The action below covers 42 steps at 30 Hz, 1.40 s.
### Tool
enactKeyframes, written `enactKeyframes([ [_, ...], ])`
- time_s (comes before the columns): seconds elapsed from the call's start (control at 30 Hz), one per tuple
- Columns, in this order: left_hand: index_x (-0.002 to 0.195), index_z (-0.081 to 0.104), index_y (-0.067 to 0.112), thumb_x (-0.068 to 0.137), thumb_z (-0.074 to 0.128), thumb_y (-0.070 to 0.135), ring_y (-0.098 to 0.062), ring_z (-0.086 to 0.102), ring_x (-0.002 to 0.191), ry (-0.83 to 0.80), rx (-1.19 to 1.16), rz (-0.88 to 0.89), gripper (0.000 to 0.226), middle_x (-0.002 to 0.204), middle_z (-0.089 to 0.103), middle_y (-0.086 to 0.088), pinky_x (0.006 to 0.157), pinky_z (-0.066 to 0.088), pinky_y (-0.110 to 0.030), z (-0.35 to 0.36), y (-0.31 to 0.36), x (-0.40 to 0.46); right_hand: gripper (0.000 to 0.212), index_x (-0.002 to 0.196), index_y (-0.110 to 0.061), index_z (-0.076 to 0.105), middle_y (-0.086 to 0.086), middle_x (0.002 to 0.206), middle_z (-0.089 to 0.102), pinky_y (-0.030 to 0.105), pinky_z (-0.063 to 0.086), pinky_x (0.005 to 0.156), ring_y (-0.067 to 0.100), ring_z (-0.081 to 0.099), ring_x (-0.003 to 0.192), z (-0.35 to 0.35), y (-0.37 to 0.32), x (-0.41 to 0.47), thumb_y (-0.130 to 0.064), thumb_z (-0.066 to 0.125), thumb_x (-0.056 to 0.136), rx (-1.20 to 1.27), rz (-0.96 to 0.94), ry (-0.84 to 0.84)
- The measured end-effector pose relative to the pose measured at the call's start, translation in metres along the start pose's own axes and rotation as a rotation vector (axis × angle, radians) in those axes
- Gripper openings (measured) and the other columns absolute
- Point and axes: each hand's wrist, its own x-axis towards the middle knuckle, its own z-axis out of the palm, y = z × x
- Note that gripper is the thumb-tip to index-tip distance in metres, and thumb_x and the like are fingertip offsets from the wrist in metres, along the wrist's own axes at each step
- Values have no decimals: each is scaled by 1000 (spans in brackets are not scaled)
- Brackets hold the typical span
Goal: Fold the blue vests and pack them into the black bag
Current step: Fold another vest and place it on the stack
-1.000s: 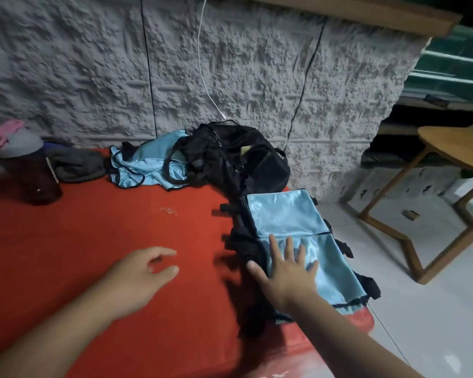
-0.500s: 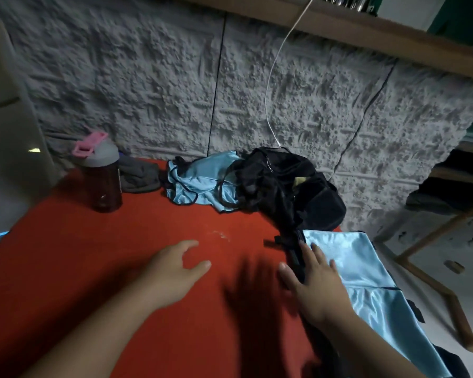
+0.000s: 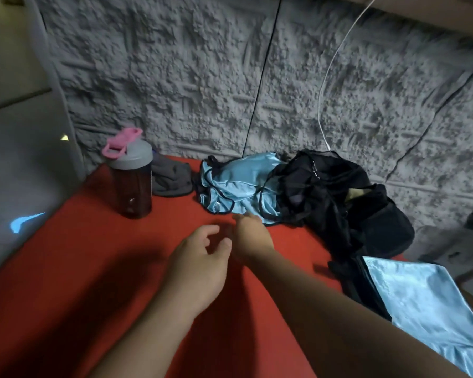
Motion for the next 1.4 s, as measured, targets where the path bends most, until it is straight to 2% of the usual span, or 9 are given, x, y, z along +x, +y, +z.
enactKeyframes([
  [0.2,132,61,29,98,60,34,-13,59,118,54,-31,-31,34,131,63,2,96,44,-27,-14,-6,13,52,151,-21,33,9,168,7,53,15,123,32,5,154,42,-18,57,-36,39,102,-92,29,-125],
  [0.5,130,61,31,96,62,33,-3,53,101,32,-62,-47,34,97,51,20,88,39,-21,-18,-4,13,57,149,-19,39,1,150,38,49,23,119,23,27,144,50,-38,16,-39,46,96,-241,-54,-45],
  [0.77,136,59,23,96,60,28,-19,55,125,-63,85,-55,40,137,60,-2,104,42,-30,-16,-1,0,68,158,-15,28,3,163,25,52,17,122,26,9,155,49,-24,-110,-32,30,93,-243,-150,-139],
  [0.87,141,55,22,98,57,29,-22,55,127,-175,235,-33,44,141,58,-4,106,42,-31,-7,-7,-7,78,147,-13,50,3,154,46,52,36,114,26,32,150,48,-18,-152,-33,21,78,-259,-144,-116],
  [0.97,148,47,20,100,52,26,-21,46,137,-291,370,10,48,151,48,-4,112,36,-29,4,-15,-20,63,112,-22,78,-6,122,71,39,59,84,17,66,120,54,-9,-188,-39,37,68,-273,-143,-119],
  [1.17,155,34,33,100,49,39,-23,37,144,-398,624,96,57,159,35,-6,119,28,-31,24,-40,-37,44,83,-39,82,-20,96,75,37,57,81,2,53,112,59,-5,-244,-39,40,69,-246,-140,-120],
  [1.3,155,23,47,99,42,51,-32,12,153,-437,767,97,59,168,13,-5,124,17,-41,33,-56,-42,45,151,-30,47,-12,153,48,53,28,119,3,33,145,33,-25,-240,-26,32,108,-132,-223,-144],
  [1.37,155,24,46,100,39,53,-30,10,153,-440,831,68,58,167,14,0,122,20,-45,33,-62,-39,43,148,-27,52,-12,110,75,34,55,85,0,69,103,14,-25,-226,-31,38,107,-94,-205,29],
  [1.4,155,28,41,100,39,52,-27,15,151,-427,867,69,56,165,20,1,121,23,-43,31,-65,-36,42,146,-25,54,-10,92,77,26,51,67,6,73,86,9,-19,-226,-32,38,107,-88,-177,14],
])
